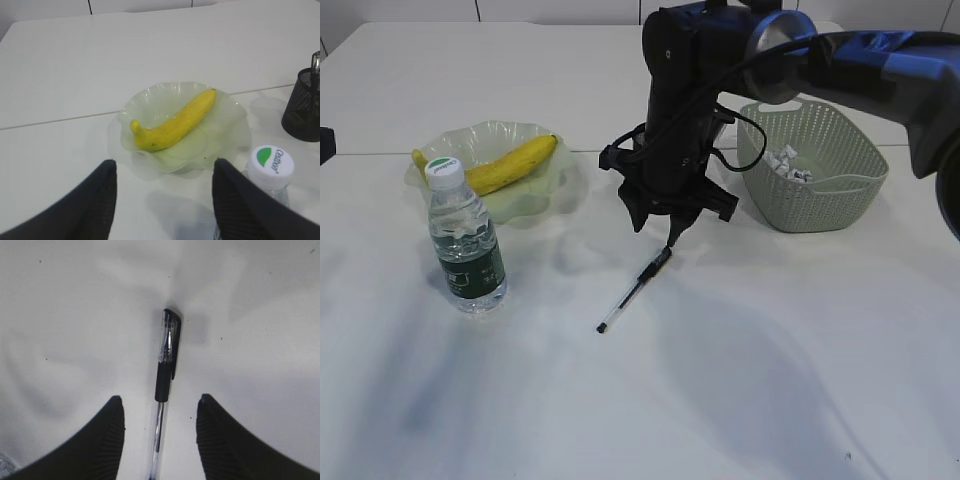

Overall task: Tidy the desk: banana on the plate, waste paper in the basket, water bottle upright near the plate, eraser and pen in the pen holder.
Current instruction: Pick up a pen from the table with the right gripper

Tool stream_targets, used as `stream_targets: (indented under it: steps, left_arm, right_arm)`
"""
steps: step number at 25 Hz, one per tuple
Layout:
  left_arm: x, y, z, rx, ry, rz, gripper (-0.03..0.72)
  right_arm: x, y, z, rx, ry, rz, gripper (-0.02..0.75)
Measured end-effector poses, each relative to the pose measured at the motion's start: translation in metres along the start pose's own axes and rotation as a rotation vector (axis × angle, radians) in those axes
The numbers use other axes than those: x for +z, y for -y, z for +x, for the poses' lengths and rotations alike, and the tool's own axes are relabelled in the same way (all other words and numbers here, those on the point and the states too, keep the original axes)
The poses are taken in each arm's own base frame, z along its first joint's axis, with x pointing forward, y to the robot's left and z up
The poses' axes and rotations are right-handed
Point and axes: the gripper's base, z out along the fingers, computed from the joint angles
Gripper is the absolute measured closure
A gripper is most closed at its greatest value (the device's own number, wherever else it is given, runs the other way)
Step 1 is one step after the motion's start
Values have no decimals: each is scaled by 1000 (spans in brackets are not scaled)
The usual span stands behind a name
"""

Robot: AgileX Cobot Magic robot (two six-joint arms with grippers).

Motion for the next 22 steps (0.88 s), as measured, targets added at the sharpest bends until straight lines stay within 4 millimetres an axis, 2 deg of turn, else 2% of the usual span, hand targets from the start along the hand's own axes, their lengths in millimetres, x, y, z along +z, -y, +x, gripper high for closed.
stream_targets:
  steps: [22]
  left_arm:
    - [0, 0, 1, 0, -7, -1, 253]
  right_arm:
    - [27, -2, 7, -14, -47, 34, 386]
